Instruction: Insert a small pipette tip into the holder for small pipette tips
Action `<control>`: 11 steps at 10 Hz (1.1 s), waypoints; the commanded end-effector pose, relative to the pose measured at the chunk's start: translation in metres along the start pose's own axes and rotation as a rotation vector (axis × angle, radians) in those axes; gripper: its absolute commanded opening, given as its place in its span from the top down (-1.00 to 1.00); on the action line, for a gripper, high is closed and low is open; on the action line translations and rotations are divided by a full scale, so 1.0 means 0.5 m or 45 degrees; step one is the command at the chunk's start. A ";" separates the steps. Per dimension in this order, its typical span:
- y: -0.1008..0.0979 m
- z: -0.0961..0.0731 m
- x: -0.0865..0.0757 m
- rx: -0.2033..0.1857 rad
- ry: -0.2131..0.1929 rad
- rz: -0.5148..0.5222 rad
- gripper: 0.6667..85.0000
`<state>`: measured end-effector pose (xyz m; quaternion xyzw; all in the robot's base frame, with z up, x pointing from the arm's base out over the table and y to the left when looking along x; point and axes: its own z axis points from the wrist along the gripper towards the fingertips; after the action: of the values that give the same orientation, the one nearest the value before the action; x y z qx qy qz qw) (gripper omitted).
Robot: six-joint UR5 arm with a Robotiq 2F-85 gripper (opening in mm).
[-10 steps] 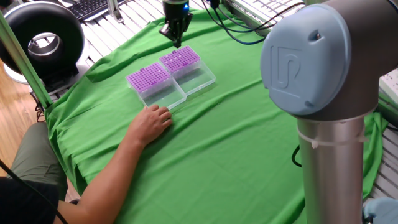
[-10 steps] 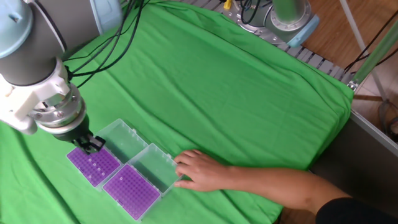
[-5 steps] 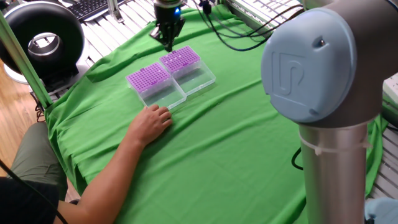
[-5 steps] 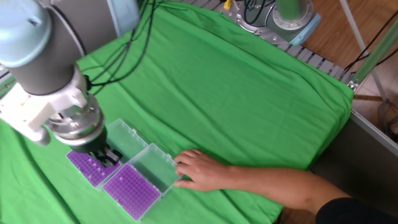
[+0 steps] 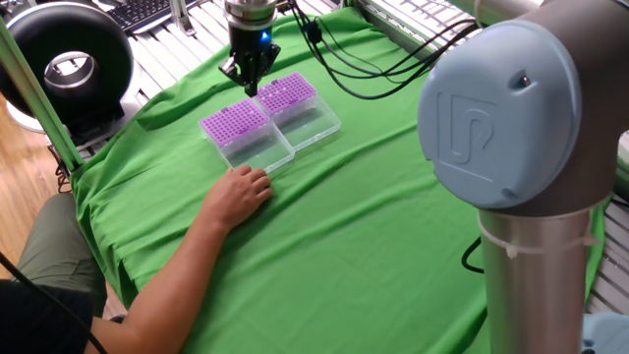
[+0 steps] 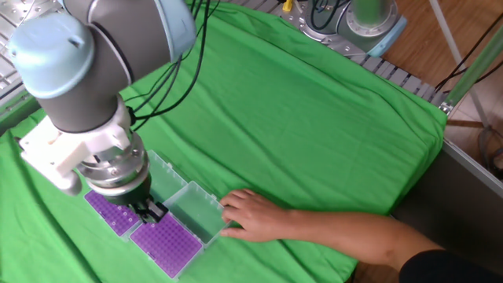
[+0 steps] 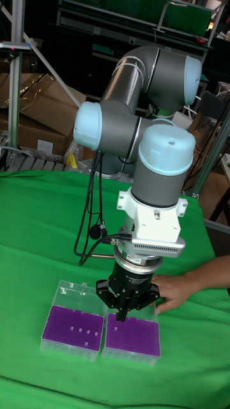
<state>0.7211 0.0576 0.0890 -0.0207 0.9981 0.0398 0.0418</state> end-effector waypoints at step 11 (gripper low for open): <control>0.019 0.045 -0.011 0.005 -0.059 0.039 0.99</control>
<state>0.7285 0.0661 0.0690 -0.0098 0.9974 0.0350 0.0623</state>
